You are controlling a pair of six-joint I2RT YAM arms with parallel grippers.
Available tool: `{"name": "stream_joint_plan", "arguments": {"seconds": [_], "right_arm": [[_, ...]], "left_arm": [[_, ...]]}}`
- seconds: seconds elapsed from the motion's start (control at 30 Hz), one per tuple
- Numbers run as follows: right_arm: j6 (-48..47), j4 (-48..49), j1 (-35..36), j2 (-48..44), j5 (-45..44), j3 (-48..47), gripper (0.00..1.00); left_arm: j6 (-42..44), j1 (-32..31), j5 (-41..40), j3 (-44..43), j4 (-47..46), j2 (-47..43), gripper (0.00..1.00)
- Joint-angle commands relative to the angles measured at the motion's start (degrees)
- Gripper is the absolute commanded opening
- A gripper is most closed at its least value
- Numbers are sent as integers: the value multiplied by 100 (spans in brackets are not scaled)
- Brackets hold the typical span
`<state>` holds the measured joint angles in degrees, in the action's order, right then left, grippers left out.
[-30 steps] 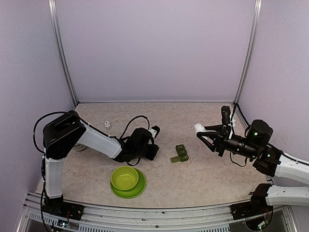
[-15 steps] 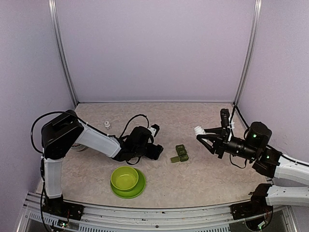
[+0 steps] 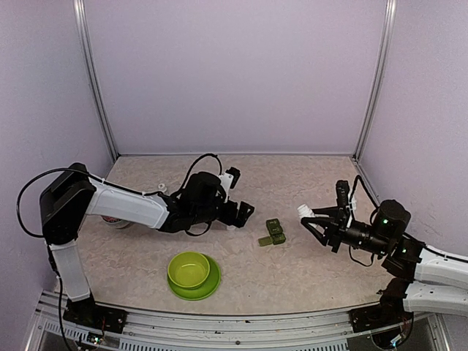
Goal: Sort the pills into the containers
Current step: Place the lid of the pill bottle at the center of the board, then pour the pill into the compartment of the pill container.
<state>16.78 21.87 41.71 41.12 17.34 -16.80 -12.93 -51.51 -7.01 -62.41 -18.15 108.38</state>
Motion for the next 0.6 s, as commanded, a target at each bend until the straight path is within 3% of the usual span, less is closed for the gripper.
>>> {"name": "stream_joint_plan", "arguments": {"seconds": [0.0,0.4,0.57], "right_arm": [[17,552,-16,-185,-214,366,6],[196,1236,-14,56,-535,1020,5],[152,1270,-14,210,-693,1117,5]], "left_arm": [[-67,18,319,-150,120,-358,99],[166,-50,789,-51,-253,-446,99],[320,-97,1010,339,-878,-461,99]]}}
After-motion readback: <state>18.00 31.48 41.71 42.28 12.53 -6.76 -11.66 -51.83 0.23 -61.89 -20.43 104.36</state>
